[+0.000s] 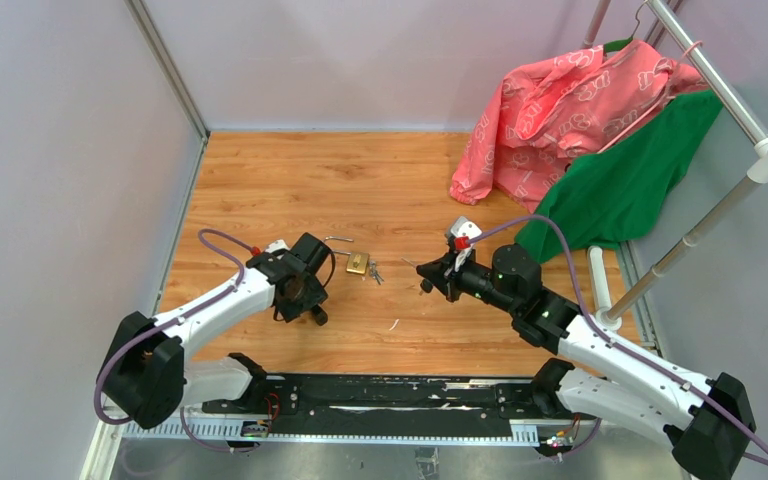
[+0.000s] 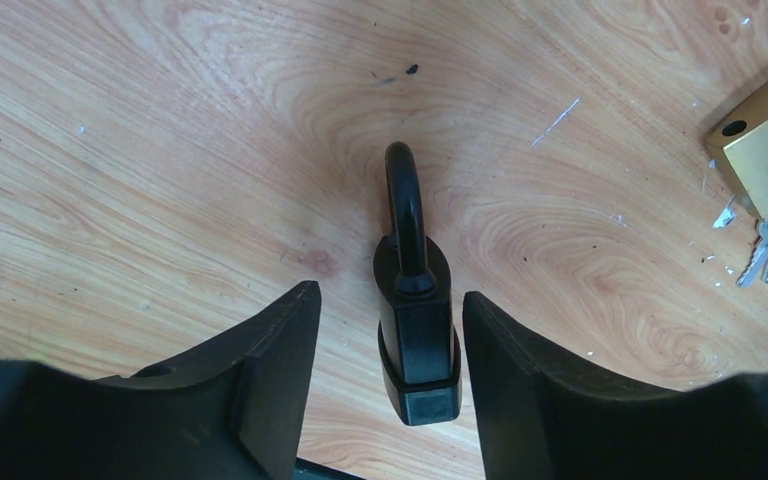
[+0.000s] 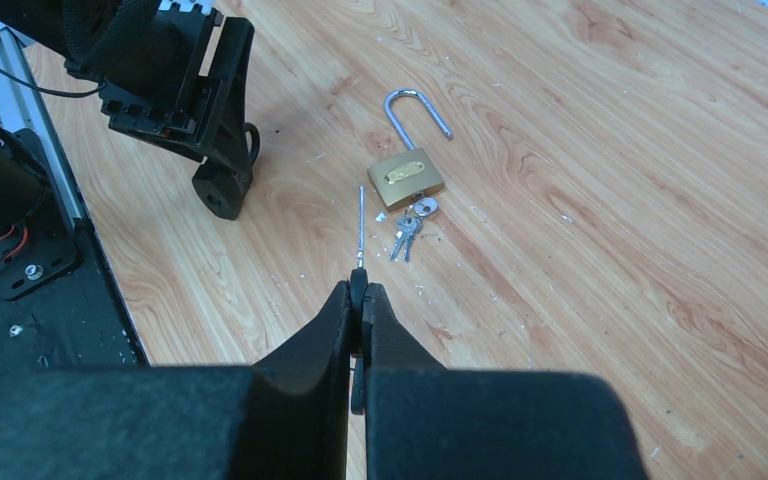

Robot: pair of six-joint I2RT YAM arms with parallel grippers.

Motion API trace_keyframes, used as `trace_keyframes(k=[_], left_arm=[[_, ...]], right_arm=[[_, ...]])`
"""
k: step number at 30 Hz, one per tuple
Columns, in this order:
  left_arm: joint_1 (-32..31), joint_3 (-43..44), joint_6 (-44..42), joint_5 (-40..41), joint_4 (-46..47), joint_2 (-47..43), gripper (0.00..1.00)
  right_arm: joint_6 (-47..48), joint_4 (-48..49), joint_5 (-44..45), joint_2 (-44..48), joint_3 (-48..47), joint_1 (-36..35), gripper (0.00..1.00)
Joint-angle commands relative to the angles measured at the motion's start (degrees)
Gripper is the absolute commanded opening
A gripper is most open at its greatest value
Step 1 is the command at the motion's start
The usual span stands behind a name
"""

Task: Unlock with the key

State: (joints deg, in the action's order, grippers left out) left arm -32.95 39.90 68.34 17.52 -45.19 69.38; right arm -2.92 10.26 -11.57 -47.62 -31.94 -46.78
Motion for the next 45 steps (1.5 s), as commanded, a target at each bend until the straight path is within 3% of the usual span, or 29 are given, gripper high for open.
trace_keyframes(k=[1,8,21,31,45], left_arm=[[0.85,-0.35,2.53,0.48,0.24,0.21,0.57],[1.05,-0.64,3.02,-1.06,1.73,1.37,0.51],[1.05,-1.11,3.98,-1.39,1.95,0.92,0.00],[1.07,-2.10,4.96,-3.78,4.18,-1.13,0.00],[1.09,4.71,7.94,-4.11,-2.86,-8.62,0.00]], right_arm=[[0.02,0.29,-0.64,-0.27,0.83,-1.02,0.00],[0.09,0.37,-0.90,-0.29,0.92,-1.12,0.00],[0.51,0.73,-1.11,-1.53,0.79,-1.80,0.00],[0.66,0.64,-0.98,-3.48,-0.32,-2.34,0.00],[2.12,0.65,0.16,-6.87,-3.60,-4.90,0.00]])
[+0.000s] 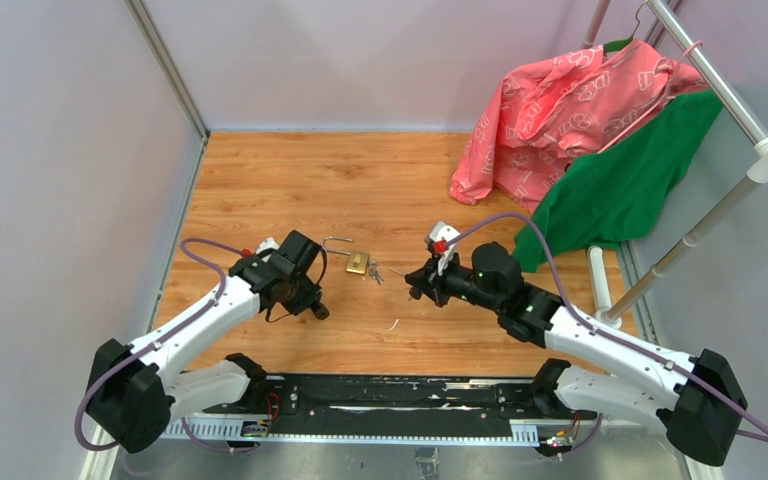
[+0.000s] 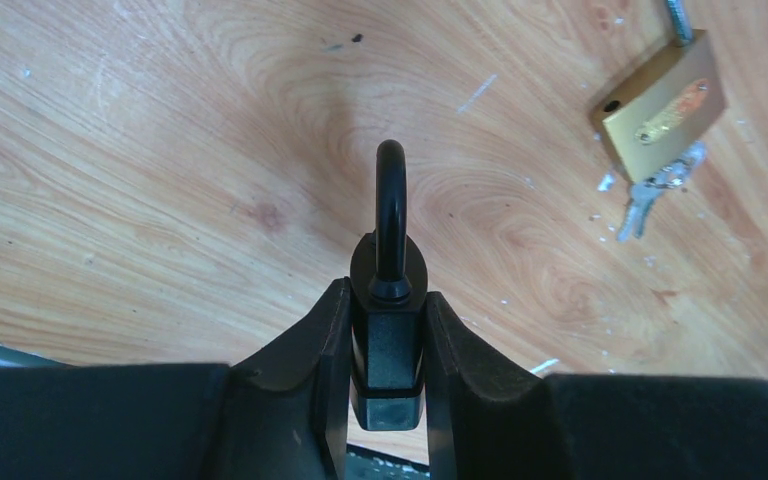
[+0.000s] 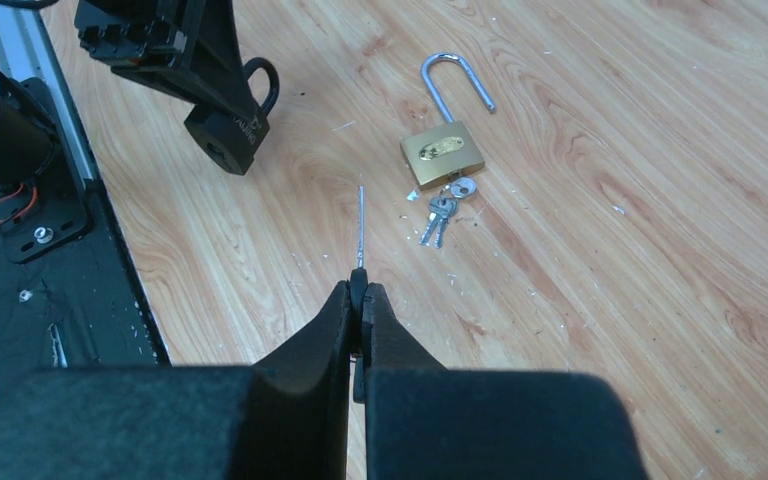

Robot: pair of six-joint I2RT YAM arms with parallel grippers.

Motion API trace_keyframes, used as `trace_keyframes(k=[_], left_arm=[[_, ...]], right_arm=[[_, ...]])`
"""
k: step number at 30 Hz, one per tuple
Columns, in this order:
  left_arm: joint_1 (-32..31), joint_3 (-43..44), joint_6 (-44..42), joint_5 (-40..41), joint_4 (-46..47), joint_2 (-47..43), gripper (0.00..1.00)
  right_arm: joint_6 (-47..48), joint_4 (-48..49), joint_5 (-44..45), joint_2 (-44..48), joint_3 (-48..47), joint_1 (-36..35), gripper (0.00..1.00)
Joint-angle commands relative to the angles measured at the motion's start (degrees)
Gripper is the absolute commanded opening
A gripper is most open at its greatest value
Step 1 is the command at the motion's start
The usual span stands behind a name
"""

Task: Unlock with the key

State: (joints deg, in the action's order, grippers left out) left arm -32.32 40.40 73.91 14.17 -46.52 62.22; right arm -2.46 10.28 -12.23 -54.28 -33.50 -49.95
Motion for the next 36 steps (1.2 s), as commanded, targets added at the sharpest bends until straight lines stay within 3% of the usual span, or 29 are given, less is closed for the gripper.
trace_keyframes(k=[1,10,17,25,30,36], left_arm=[[0.41,4.77,2.42,-1.38,-1.53,-1.46,0.00],[0.46,7.09,5.96,-5.88,-1.72,-2.20,0.00],[0.50,10.59,3.55,-7.82,-3.04,0.06,0.00],[0.63,12.60,3.85,-6.54,-5.57,1.02,0.00],[2.13,13.55,2.68,-11.90,-6.83,4.01,0.00],[2.17,14.73,4.75,-12.95,-6.87,4.65,0.00]], right_arm=[[1.97,0.55,1.02,-0.21,-2.14,-2.15,0.00],[6.36,0.77,4.08,-0.16,-1.81,-4.59,0.00],[7.93,0.79,4.75,-1.20,-2.69,-5.40,0.00],[8.89,1.41,4.79,-1.48,-2.72,-5.91,0.00],[9.43,1.23,4.55,-1.62,-2.80,-6.44,0.00],[10.77,0.97,4.54,-1.65,-2.63,-7.36,0.00]])
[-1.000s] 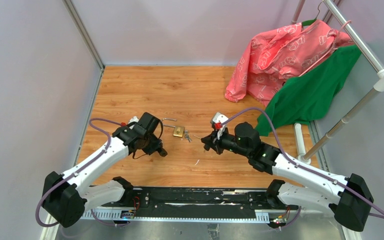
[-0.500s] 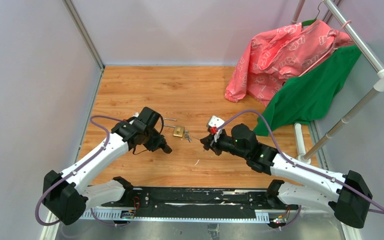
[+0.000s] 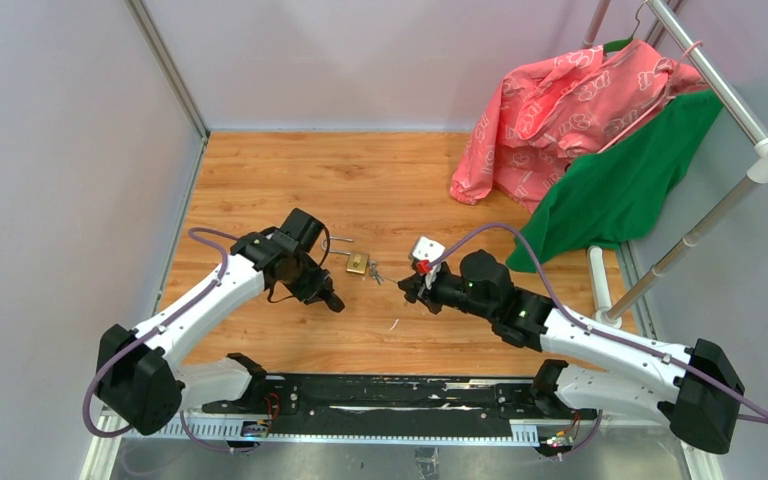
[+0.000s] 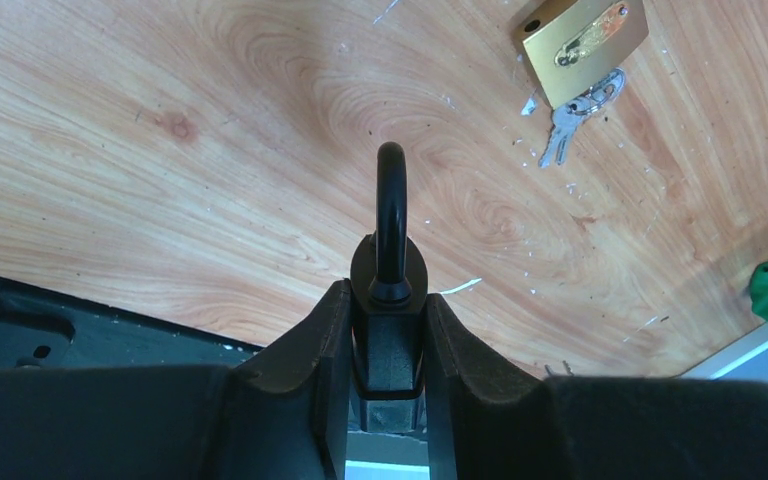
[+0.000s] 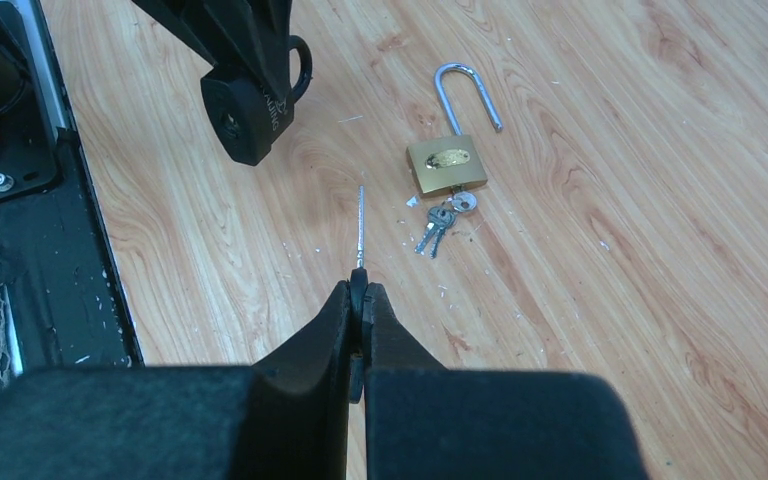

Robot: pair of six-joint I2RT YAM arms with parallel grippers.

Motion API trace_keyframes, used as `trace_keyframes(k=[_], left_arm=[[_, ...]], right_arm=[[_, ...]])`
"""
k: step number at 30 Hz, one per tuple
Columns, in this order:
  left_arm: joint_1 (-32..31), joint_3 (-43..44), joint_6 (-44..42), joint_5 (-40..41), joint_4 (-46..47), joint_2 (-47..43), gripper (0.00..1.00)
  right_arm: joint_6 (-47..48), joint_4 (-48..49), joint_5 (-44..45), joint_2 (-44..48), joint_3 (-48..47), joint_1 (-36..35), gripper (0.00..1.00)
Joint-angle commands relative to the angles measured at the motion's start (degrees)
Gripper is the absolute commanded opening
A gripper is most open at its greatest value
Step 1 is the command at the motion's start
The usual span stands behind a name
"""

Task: Unlock with the key

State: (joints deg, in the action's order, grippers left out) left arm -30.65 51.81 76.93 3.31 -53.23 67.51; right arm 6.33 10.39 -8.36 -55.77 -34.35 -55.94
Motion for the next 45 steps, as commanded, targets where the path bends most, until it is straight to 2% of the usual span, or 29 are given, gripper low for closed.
trace_keyframes(k=[1,16,31,45], left_arm=[[0.55,3.86,1.93,-2.15,-0.05,-0.70,0.00],[1.04,7.22,8.69,-5.60,-2.58,0.43,0.00],[1.21,7.10,9.01,-5.86,-2.58,0.37,0.00],[1.55,7.00,9.03,-5.65,-2.58,-0.01,0.00]], right_arm=[[2.20,0.86,0.80,-0.26,-1.82,-1.58,0.00],[6.03,-0.61,1.49,-6.03,-6.39,-6.77,0.00],[6.91,-0.99,5.20,-14.61,-11.88,-12.72,0.00],[4.67,-3.43,12.11,-20.86,-16.14,-14.87,0.00]])
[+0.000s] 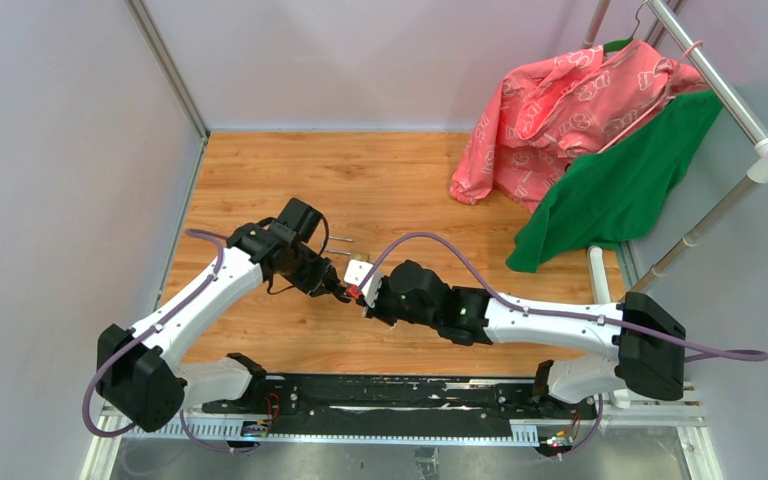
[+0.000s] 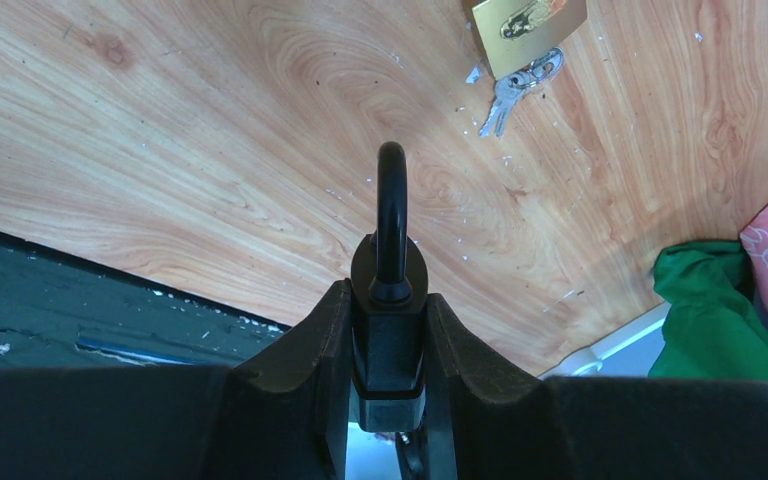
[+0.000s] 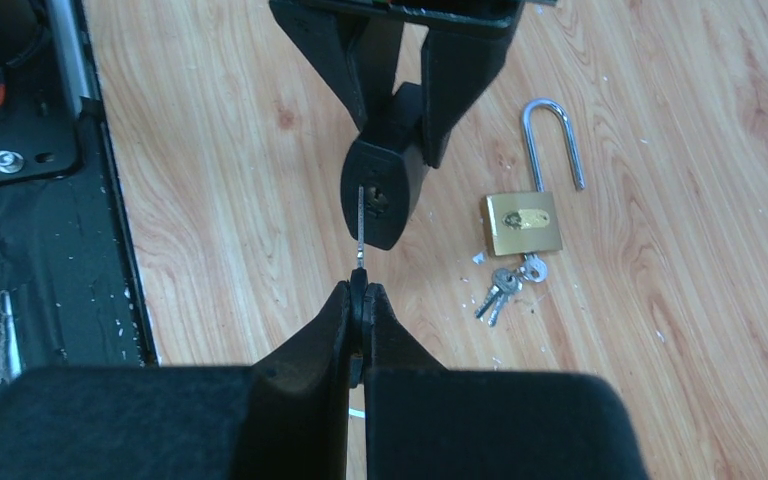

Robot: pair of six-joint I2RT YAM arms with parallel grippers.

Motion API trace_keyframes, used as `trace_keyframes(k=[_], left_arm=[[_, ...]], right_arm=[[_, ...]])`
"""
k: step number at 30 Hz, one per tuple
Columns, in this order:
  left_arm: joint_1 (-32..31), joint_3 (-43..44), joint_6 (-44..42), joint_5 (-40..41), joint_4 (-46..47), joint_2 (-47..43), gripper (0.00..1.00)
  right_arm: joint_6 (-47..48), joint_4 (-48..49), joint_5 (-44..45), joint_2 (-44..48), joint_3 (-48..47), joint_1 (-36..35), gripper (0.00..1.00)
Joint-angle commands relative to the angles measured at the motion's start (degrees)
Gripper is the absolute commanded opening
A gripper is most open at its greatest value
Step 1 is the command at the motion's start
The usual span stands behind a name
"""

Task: Unlock with the key

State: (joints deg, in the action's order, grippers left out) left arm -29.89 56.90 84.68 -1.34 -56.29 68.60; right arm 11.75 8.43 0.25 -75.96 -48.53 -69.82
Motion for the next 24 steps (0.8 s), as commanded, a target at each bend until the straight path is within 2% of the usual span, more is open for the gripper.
trace_keyframes(k=[1,24], left_arm=[[0.80,1.90,1.27,-0.90,0.48,-1.11,0.00],[0.80,2.04,0.48,-0.55,0.48,-0.36,0.00]], right_arm=[[-0.80,-1.67,3.87,-0.88,-2.05,-1.04,0.00],[-2.92,-2.51,6.03,-3.85,-5.54,-2.18,0.00]])
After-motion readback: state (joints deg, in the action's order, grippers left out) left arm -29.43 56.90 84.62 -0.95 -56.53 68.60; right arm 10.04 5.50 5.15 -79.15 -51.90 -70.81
